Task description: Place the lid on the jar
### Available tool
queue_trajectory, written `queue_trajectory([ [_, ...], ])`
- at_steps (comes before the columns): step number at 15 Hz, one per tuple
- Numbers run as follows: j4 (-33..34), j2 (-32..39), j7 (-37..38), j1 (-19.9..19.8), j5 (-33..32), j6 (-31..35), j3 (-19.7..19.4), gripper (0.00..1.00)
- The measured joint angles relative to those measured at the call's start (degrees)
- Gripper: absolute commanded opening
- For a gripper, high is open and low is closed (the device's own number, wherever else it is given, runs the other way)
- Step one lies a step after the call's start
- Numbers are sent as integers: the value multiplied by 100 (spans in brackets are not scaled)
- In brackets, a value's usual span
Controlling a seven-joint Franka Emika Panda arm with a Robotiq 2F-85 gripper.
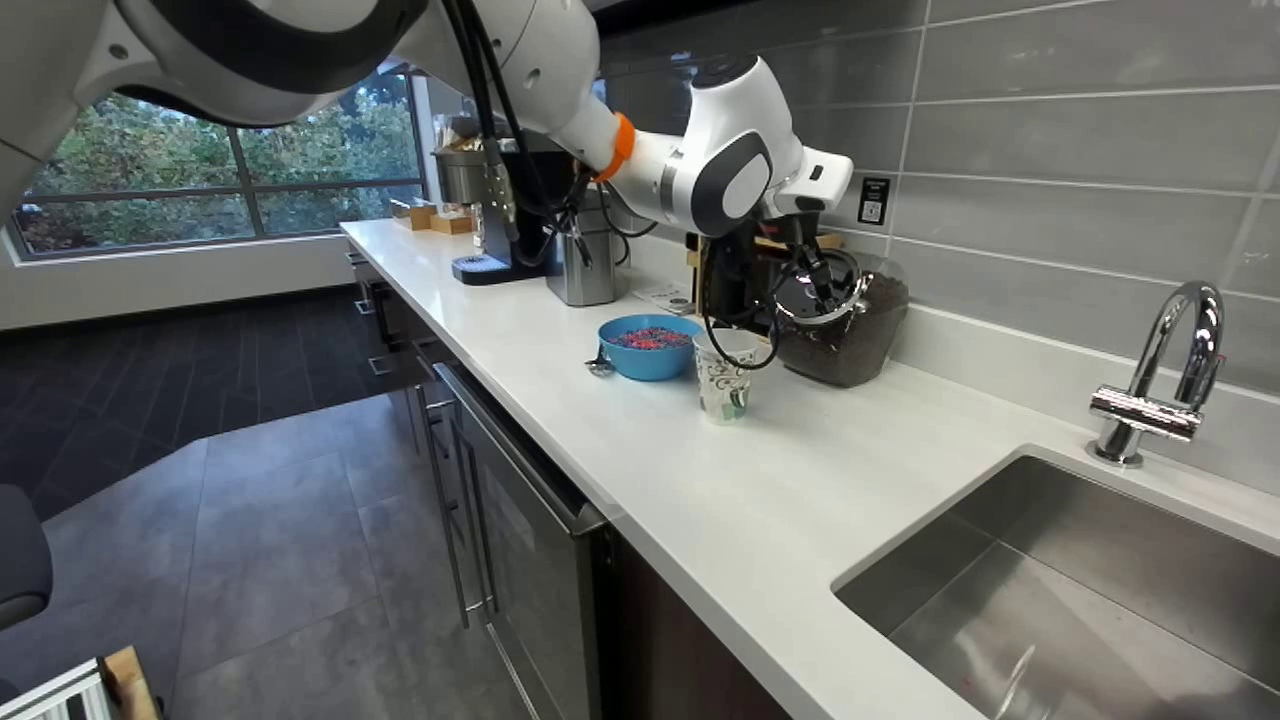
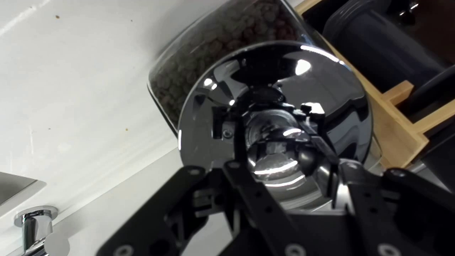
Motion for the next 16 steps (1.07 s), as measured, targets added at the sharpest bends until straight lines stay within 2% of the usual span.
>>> queue_trajectory([
  [16,83,62,-10,-2,-25,0,44,21],
])
